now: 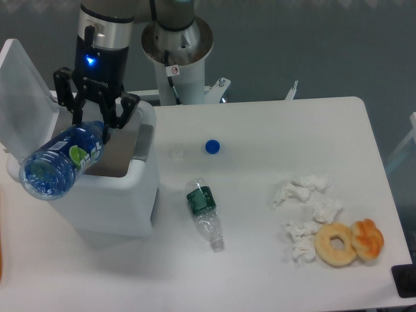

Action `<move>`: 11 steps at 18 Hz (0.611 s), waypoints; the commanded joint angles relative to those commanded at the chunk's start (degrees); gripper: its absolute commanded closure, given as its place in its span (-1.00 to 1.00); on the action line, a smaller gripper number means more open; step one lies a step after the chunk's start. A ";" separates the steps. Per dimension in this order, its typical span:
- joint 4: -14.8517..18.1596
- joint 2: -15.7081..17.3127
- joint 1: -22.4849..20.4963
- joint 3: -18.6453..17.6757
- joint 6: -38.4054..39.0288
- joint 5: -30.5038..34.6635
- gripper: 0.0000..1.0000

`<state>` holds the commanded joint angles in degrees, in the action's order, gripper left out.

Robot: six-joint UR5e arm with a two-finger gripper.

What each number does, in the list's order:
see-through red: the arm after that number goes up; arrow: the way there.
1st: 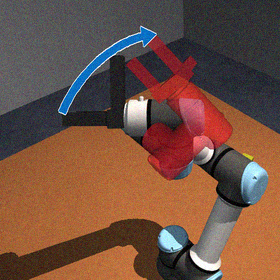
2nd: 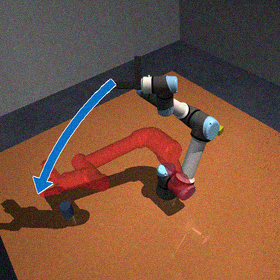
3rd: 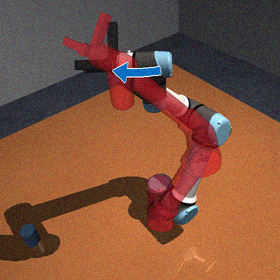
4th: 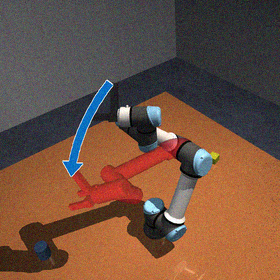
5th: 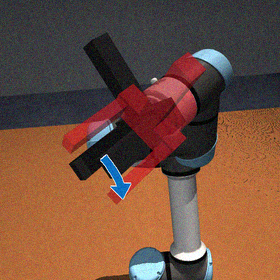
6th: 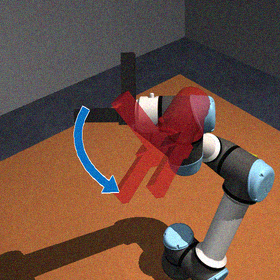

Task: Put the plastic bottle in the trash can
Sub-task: 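Lower the bottle into the bin opening and release it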

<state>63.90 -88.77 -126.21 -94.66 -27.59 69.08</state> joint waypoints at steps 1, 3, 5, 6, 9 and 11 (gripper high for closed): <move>0.09 -0.09 0.09 0.00 0.00 0.00 0.09; 0.09 -0.17 0.09 -0.26 -0.18 0.09 0.02; 0.09 -0.26 0.18 -0.26 -1.31 0.09 -0.04; 0.09 -0.26 0.09 -0.26 -1.84 0.09 -0.16; 0.09 -0.18 0.09 -0.26 -1.94 0.09 -0.80; 0.09 -0.09 0.09 -0.26 -1.85 0.18 -0.99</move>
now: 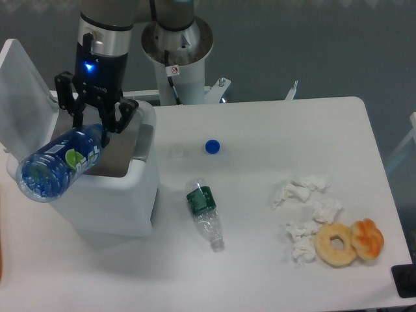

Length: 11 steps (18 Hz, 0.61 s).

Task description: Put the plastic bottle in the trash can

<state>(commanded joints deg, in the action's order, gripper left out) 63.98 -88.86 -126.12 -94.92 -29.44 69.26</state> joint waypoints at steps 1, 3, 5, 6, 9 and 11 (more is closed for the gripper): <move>0.00 0.00 0.00 0.09 -0.09 0.00 -1.00; 0.09 0.00 0.00 0.09 -0.09 0.00 -1.00; 0.00 -0.09 0.00 0.09 -0.09 0.00 -1.00; 0.00 -0.17 0.00 0.09 -0.09 0.00 -1.00; 0.00 0.00 0.00 0.09 -0.09 0.00 -1.00; 0.17 0.26 -0.17 0.52 -0.09 -0.09 -1.00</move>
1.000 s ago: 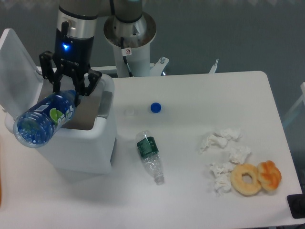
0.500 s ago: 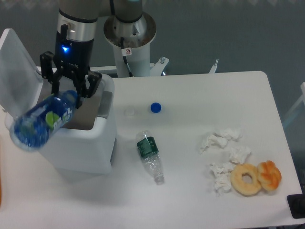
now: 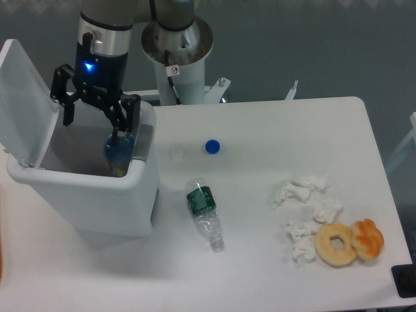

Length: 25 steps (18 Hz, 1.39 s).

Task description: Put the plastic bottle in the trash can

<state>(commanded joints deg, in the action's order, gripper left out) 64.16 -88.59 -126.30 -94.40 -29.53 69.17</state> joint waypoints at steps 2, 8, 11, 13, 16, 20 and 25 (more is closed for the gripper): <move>-0.09 -0.17 -0.70 0.62 -0.35 0.17 -1.00; -0.17 -0.35 -11.32 2.11 -7.90 1.41 -1.00; -0.35 -1.57 -17.21 2.20 -15.26 1.75 -1.00; -0.35 -2.81 -20.64 2.20 -24.21 2.28 -1.00; -0.09 -6.23 -23.81 2.20 -38.73 5.43 -1.00; 0.44 -13.43 -25.22 6.23 -45.43 13.07 -1.00; 0.27 -20.11 -28.20 7.47 -49.48 15.64 -1.00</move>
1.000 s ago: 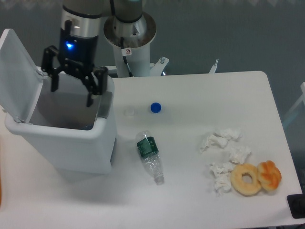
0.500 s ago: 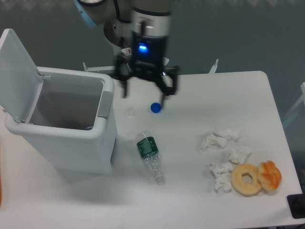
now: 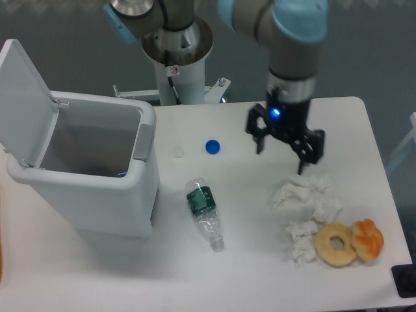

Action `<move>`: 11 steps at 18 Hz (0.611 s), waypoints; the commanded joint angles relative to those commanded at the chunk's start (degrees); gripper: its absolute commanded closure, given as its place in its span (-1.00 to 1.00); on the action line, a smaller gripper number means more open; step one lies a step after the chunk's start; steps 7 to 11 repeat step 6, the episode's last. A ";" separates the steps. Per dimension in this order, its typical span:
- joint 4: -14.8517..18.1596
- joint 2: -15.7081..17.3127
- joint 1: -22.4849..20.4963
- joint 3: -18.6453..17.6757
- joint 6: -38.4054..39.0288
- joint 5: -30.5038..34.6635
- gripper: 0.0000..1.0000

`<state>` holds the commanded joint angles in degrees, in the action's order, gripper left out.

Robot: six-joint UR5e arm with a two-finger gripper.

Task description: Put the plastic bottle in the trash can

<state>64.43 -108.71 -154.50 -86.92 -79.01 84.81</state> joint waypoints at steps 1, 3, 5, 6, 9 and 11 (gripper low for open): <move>-0.26 -1.49 -0.53 0.00 -0.44 0.17 -1.00; -0.35 -3.61 -0.80 0.17 -1.49 2.01 -1.00; -0.27 -3.88 -0.98 0.26 -1.58 2.46 -1.00; -0.18 -3.88 -0.89 0.26 -1.58 2.46 -1.00; -0.18 -3.88 -0.89 0.26 -1.58 2.46 -1.00; -0.18 -3.88 -0.89 0.26 -1.58 2.46 -1.00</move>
